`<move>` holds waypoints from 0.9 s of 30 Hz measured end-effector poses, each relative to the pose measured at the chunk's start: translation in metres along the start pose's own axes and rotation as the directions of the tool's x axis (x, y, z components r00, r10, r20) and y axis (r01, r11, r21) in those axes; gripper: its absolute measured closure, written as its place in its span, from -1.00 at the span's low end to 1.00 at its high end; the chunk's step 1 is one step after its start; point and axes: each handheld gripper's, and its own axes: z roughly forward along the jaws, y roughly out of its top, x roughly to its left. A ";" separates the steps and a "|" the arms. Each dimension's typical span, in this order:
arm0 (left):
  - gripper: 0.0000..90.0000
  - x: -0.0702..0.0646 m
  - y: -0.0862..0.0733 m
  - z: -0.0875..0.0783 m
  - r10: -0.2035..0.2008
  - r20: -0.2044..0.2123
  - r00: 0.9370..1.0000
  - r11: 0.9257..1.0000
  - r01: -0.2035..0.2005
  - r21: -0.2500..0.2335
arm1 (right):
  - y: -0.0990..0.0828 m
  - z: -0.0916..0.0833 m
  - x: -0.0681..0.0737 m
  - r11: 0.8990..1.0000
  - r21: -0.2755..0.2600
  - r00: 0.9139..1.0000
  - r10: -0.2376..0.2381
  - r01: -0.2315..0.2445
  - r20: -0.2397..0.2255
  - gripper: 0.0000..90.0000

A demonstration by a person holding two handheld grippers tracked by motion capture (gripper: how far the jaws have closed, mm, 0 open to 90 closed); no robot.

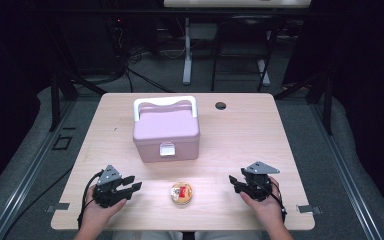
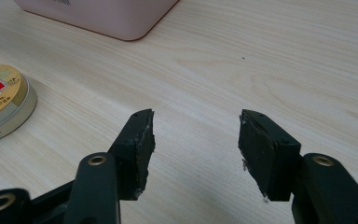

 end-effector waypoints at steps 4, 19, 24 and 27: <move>0.47 -0.004 0.001 0.000 0.016 0.003 1.000 1.000 -0.016 -0.004 | 0.001 -0.001 0.002 1.000 -0.006 1.000 -0.005 0.005 -0.015 0.01; 0.93 -0.017 0.006 0.003 0.054 0.053 0.997 0.998 -0.055 0.016 | 0.004 0.001 0.014 1.000 0.010 0.996 -0.014 0.015 -0.087 0.04; 0.99 -0.025 0.006 0.010 0.070 0.081 0.994 0.997 -0.072 0.031 | 0.004 0.001 0.016 1.000 0.008 0.995 -0.021 0.022 -0.099 0.04; 1.00 -0.028 0.007 0.012 0.077 0.093 0.993 0.996 -0.081 0.039 | 0.004 0.002 0.016 1.000 0.008 0.995 -0.021 0.022 -0.101 0.03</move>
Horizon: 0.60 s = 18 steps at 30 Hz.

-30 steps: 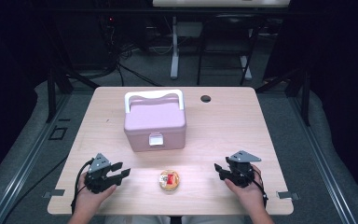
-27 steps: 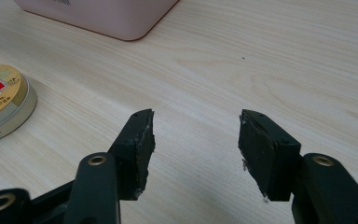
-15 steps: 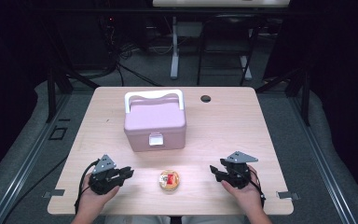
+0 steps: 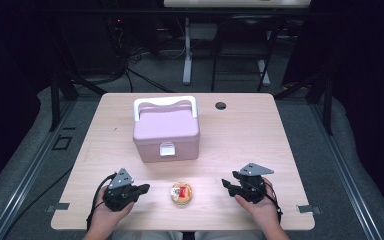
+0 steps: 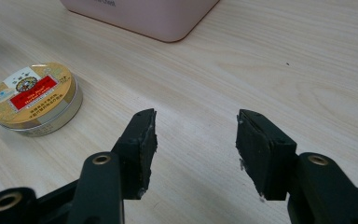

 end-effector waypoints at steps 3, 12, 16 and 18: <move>1.00 -0.005 0.002 0.004 0.005 0.015 1.000 1.000 -0.005 0.003 | 0.000 0.000 0.001 1.000 0.000 1.000 0.007 -0.007 -0.004 0.01; 1.00 -0.014 0.004 0.020 0.023 0.054 0.998 0.999 -0.025 0.030 | 0.002 0.004 0.007 1.000 0.020 1.000 -0.004 0.004 -0.018 -0.11; 1.00 -0.018 0.005 0.028 0.036 0.068 0.997 0.998 -0.039 0.045 | 0.002 0.006 0.009 1.000 0.026 1.000 -0.012 0.013 -0.021 -0.14; 1.00 -0.020 0.005 0.032 0.045 0.073 0.996 0.997 -0.049 0.057 | 0.002 0.006 0.009 0.999 0.031 1.000 -0.007 0.008 -0.022 -0.18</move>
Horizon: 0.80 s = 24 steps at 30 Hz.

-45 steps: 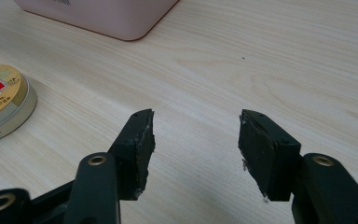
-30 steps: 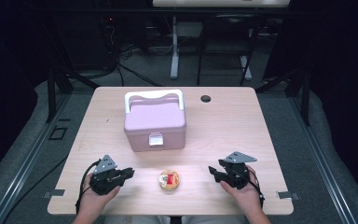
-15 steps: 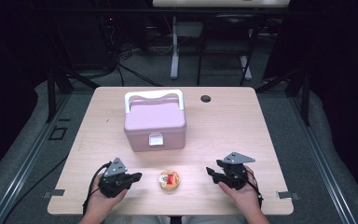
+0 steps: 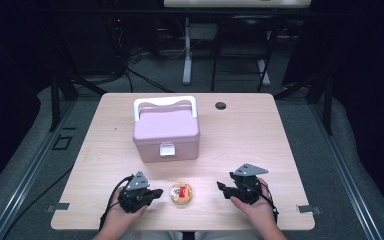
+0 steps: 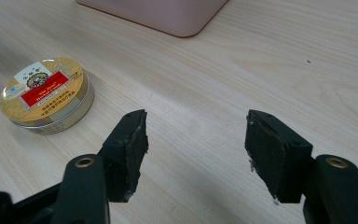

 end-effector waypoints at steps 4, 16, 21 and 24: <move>1.00 -0.004 0.001 0.007 0.010 0.007 1.000 1.000 -0.010 0.012 | 0.000 0.001 0.001 1.000 0.006 1.000 0.001 -0.001 0.007 -0.22; 1.00 -0.009 0.006 0.026 0.011 0.010 1.000 0.999 -0.011 0.040 | 0.001 0.002 0.003 1.000 -0.001 1.000 -0.011 0.011 0.007 -0.27; 1.00 -0.014 0.013 0.034 0.026 0.024 0.999 0.999 -0.027 0.041 | 0.002 0.001 0.003 1.000 -0.010 1.000 -0.020 0.020 -0.002 -0.29; 1.00 -0.018 0.019 0.043 0.024 0.047 0.999 0.999 -0.026 0.036 | 0.002 0.002 0.004 1.000 -0.001 1.000 -0.012 0.012 -0.022 -0.31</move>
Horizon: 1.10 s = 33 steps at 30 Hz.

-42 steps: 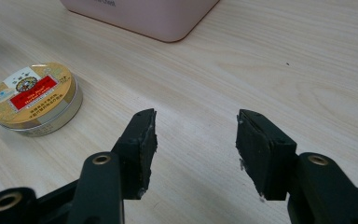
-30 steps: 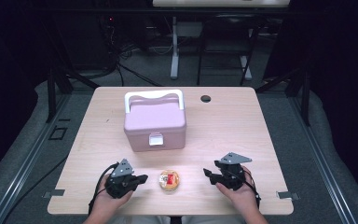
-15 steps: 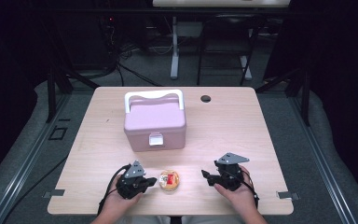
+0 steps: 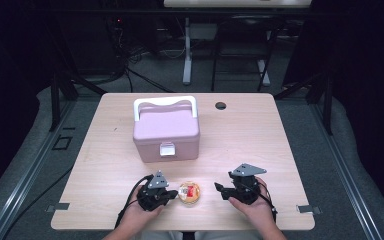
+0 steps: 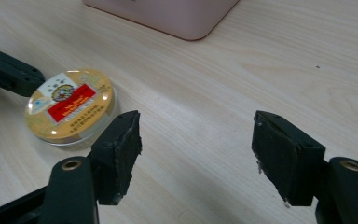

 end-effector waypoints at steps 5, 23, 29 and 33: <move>1.00 -0.007 0.003 -0.001 0.031 0.004 0.999 0.999 -0.031 -0.007 | 0.000 0.003 0.006 1.000 0.018 0.999 -0.009 0.010 -0.033 -0.48; 0.98 0.039 -0.016 -0.075 -0.136 -0.126 0.983 0.985 0.121 -0.127 | 0.017 0.030 0.040 0.991 0.131 0.988 -0.014 0.035 -0.156 -0.73; 0.92 0.050 -0.025 -0.085 -0.194 -0.115 0.974 0.970 0.173 -0.168 | 0.021 0.043 0.052 0.990 0.133 0.988 -0.028 0.049 -0.151 -0.87; 0.87 0.056 -0.026 -0.086 -0.201 -0.125 0.971 0.968 0.177 -0.179 | 0.022 0.052 0.061 0.987 0.141 0.986 -0.051 0.074 -0.158 -0.90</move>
